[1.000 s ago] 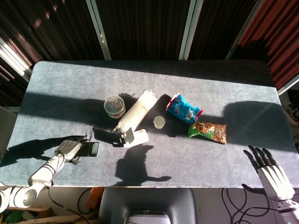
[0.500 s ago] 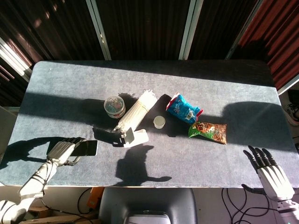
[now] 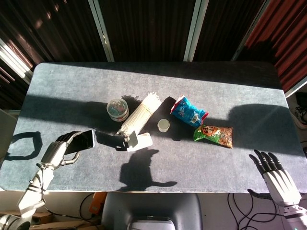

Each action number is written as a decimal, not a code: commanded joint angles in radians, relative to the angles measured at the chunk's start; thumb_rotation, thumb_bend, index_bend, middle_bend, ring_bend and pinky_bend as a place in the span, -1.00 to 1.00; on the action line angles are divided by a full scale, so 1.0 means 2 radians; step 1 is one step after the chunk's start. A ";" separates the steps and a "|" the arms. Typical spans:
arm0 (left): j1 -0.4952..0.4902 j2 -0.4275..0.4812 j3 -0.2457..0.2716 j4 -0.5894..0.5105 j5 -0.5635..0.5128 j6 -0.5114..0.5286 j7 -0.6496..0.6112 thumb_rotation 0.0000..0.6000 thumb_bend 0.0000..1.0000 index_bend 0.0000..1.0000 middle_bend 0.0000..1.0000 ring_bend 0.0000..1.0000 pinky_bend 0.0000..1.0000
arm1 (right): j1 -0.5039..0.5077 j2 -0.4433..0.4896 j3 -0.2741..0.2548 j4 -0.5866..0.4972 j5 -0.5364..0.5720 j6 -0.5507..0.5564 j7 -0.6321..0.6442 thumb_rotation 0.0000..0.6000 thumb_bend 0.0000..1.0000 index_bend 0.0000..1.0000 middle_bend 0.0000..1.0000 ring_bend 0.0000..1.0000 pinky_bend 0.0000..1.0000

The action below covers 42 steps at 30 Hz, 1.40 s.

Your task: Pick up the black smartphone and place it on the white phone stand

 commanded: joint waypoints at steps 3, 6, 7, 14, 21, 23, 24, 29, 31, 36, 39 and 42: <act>0.019 -0.042 -0.034 -0.042 -0.022 0.023 -0.023 1.00 -0.02 0.89 1.00 0.64 -0.50 | 0.001 -0.001 0.000 -0.001 0.001 -0.002 -0.002 1.00 -0.78 -1.00 -1.00 -1.00 -1.00; 0.021 -0.068 -0.049 -0.051 -0.028 0.034 -0.021 1.00 -0.02 0.89 1.00 0.63 -0.50 | 0.002 -0.001 0.001 0.000 0.002 -0.003 -0.002 1.00 -0.78 -1.00 -1.00 -1.00 -1.00; 0.020 -0.079 -0.056 -0.053 -0.031 0.038 -0.019 1.00 -0.02 0.89 1.00 0.63 -0.50 | 0.002 -0.001 0.000 0.000 0.002 -0.004 -0.001 1.00 -0.78 -1.00 -1.00 -1.00 -1.00; 0.007 -0.143 -0.095 -0.057 -0.048 0.045 -0.006 1.00 -0.02 0.89 1.00 0.62 -0.50 | 0.003 0.001 0.001 0.000 0.003 -0.005 0.002 1.00 -0.78 -1.00 -1.00 -1.00 -1.00; -0.013 -0.209 -0.120 -0.029 -0.068 0.029 0.003 1.00 -0.02 0.89 1.00 0.62 -0.50 | 0.004 0.003 0.000 0.000 0.003 -0.006 0.008 1.00 -0.78 -1.00 -1.00 -1.00 -1.00; -0.018 -0.222 -0.125 -0.027 -0.071 0.025 0.006 1.00 -0.02 0.89 1.00 0.62 -0.50 | 0.005 0.003 0.000 0.001 0.003 -0.007 0.010 1.00 -0.78 -1.00 -1.00 -1.00 -1.00; -0.020 -0.227 -0.127 -0.027 -0.071 0.025 0.008 1.00 -0.02 0.89 1.00 0.62 -0.50 | 0.005 0.004 0.000 0.001 0.003 -0.007 0.010 1.00 -0.78 -1.00 -1.00 -1.00 -1.00; -0.029 -0.265 -0.142 -0.002 -0.074 0.032 0.014 1.00 -0.02 0.89 1.00 0.62 -0.50 | 0.006 0.005 0.000 0.001 0.002 -0.008 0.012 1.00 -0.78 -1.00 -1.00 -1.00 -1.00; -0.032 -0.282 -0.148 0.015 -0.076 0.034 0.010 1.00 -0.02 0.89 1.00 0.62 -0.50 | 0.006 0.005 0.000 0.001 0.002 -0.007 0.014 1.00 -0.78 -1.00 -1.00 -1.00 -1.00; -0.040 -0.318 -0.155 0.056 -0.067 0.045 0.002 1.00 -0.02 0.89 1.00 0.61 -0.51 | 0.006 0.007 -0.001 0.002 0.001 -0.006 0.019 1.00 -0.78 -1.00 -1.00 -1.00 -1.00; -0.045 -0.337 -0.158 0.079 -0.059 0.054 0.004 1.00 -0.01 0.89 1.00 0.61 -0.52 | 0.006 0.008 -0.001 0.002 0.000 -0.006 0.021 1.00 -0.78 -1.00 -1.00 -1.00 -1.00; -0.047 -0.352 -0.159 0.097 -0.052 0.059 0.003 1.00 -0.01 0.89 1.00 0.61 -0.52 | 0.006 0.008 -0.002 0.003 -0.001 -0.005 0.024 1.00 -0.78 -1.00 -1.00 -1.00 -1.00</act>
